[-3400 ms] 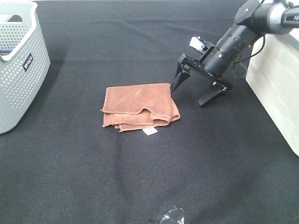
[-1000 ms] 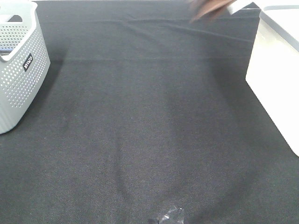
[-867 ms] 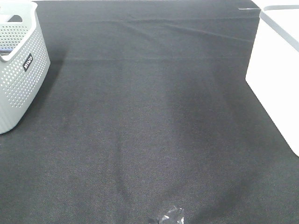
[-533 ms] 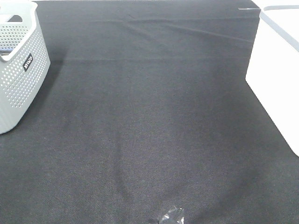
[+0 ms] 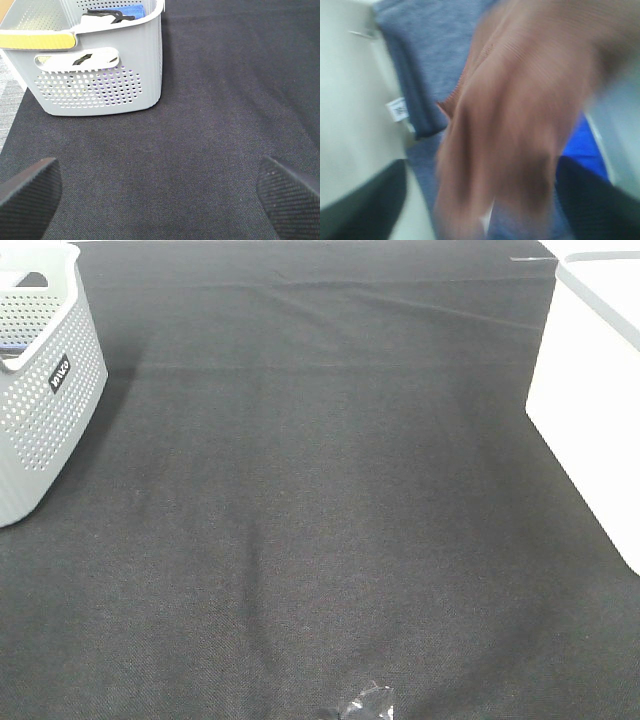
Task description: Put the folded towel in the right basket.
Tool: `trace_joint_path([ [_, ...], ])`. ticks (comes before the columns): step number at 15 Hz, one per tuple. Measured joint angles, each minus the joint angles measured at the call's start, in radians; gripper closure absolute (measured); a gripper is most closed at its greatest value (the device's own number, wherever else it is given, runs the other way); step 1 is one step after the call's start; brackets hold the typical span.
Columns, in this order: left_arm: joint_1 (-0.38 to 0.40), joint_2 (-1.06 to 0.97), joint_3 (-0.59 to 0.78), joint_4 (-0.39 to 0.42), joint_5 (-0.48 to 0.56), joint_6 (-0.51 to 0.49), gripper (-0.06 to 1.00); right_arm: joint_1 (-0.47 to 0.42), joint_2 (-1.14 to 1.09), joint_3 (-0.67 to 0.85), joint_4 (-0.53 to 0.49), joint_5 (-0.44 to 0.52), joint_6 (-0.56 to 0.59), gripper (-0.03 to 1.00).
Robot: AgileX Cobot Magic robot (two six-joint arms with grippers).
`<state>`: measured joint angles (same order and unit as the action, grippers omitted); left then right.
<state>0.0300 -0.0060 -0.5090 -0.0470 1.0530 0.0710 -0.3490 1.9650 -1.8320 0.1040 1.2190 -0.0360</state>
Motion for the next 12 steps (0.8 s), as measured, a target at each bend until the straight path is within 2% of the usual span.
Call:
trace_joint_path([
  [2, 0.0, 0.0, 0.0, 0.0, 0.0, 0.0, -0.05, 0.0, -0.008, -0.006, -0.019, -0.002, 0.004, 0.02],
  [5, 0.0, 0.0, 0.0, 0.0, 0.0, 0.0, -0.05, 0.025, -0.042, -0.013, -0.008, -0.001, 0.009, 0.0],
  [6, 0.0, 0.0, 0.0, 0.0, 0.0, 0.0, -0.05, 0.116, -0.106, -0.02, -0.031, -0.003, 0.036, 0.0],
  [7, 0.0, 0.0, 0.0, 0.0, 0.0, 0.0, -0.05, 0.116, -0.106, -0.02, -0.031, -0.003, 0.036, 0.0],
  [8, 0.0, 0.0, 0.0, 0.0, 0.0, 0.0, -0.05, 0.226, -0.169, -0.019, -0.077, -0.002, 0.084, 0.0],
  [9, 0.0, 0.0, 0.0, 0.0, 0.0, 0.0, -0.05, 0.295, -0.216, -0.006, -0.088, -0.002, 0.102, 0.0],
  [12, 0.0, 0.0, 0.0, 0.0, 0.0, 0.0, -0.05, 0.417, -0.369, 0.098, -0.111, -0.002, 0.138, 0.0],
])
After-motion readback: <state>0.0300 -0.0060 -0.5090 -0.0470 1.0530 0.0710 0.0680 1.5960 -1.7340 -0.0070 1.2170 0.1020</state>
